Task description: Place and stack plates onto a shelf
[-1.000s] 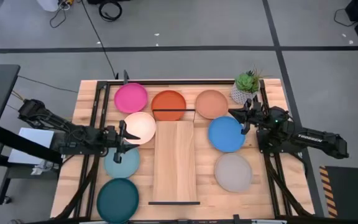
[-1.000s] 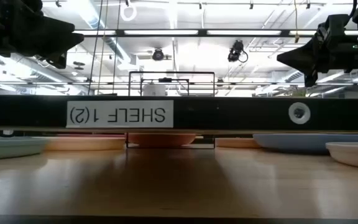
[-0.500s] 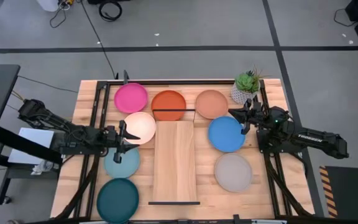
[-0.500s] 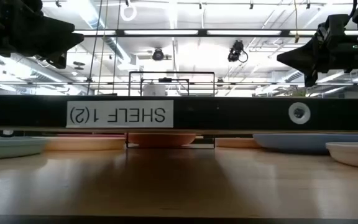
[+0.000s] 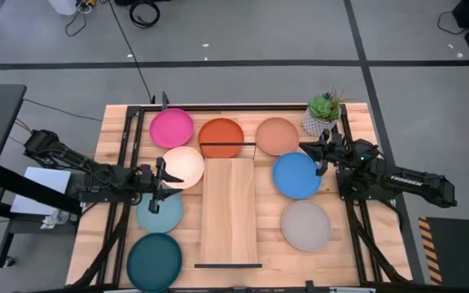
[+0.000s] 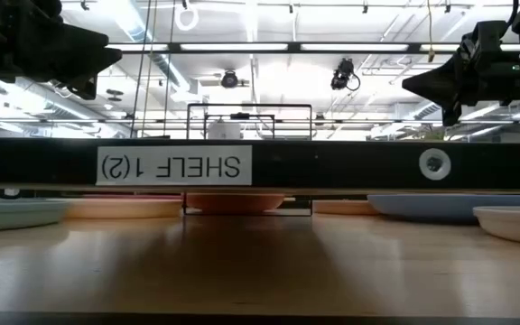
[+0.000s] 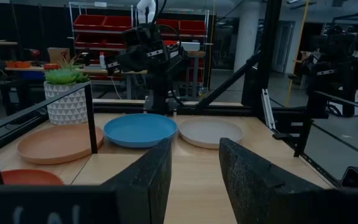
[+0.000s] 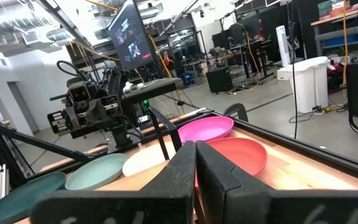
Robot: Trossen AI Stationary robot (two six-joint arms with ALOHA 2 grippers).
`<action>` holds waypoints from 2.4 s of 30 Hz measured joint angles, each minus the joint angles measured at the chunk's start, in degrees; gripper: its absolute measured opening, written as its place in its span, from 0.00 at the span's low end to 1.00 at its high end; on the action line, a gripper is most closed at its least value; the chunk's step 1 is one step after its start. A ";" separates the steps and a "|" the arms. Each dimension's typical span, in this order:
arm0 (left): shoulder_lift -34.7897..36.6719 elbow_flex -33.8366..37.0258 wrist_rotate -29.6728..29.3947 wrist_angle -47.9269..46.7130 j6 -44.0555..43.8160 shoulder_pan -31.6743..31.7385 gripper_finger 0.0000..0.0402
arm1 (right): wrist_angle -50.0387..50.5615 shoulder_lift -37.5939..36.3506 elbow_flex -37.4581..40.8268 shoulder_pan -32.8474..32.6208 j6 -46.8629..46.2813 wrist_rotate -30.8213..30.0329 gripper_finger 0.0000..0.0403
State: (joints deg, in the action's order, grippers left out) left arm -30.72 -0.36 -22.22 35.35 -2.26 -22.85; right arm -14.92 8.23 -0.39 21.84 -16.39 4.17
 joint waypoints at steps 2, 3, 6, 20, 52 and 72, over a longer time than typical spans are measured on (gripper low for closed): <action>-0.01 -0.02 0.00 -0.02 -0.02 0.01 0.35 | 0.00 0.00 0.01 0.00 -0.01 -0.01 0.05; 0.00 -0.01 0.00 -0.01 0.00 0.01 0.35 | 0.00 0.00 0.01 0.00 -0.01 0.00 0.05; 0.00 0.00 0.01 0.00 0.00 0.02 0.35 | 0.00 0.00 0.01 0.01 -0.02 -0.01 0.05; -0.02 -0.01 0.00 -0.02 -0.01 0.01 0.35 | 0.00 0.00 0.01 0.00 -0.01 -0.01 0.05; -0.02 0.00 -5.08 5.81 -5.13 -0.46 0.35 | 13.28 13.35 -12.03 -0.03 1.39 -7.35 0.04; -0.02 0.00 -22.05 6.43 -5.68 -0.43 0.35 | 33.14 51.09 -28.02 -14.55 6.85 -14.01 0.23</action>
State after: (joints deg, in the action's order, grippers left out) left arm -30.74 -0.37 -44.27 41.78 -7.94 -23.28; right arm 18.22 59.32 -28.41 7.29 -9.53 -9.84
